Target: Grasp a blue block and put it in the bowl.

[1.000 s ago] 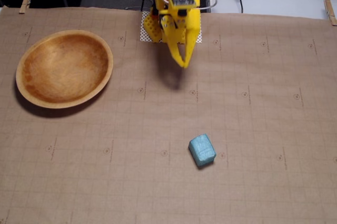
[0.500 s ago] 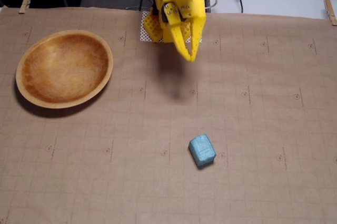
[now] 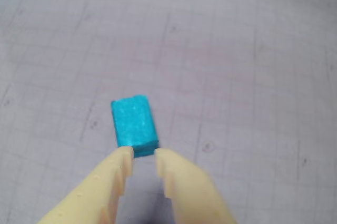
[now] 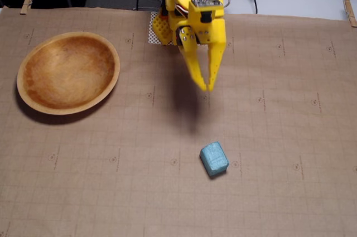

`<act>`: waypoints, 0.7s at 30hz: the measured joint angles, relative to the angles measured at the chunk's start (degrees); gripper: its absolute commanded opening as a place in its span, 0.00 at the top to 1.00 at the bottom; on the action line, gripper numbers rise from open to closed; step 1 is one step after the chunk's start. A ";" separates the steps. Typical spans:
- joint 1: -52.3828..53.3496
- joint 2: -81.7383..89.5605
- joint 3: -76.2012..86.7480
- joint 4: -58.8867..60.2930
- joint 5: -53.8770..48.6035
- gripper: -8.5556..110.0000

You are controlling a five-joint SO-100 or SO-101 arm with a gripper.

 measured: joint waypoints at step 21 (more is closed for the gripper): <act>-7.65 -15.91 -4.57 -17.58 0.00 0.47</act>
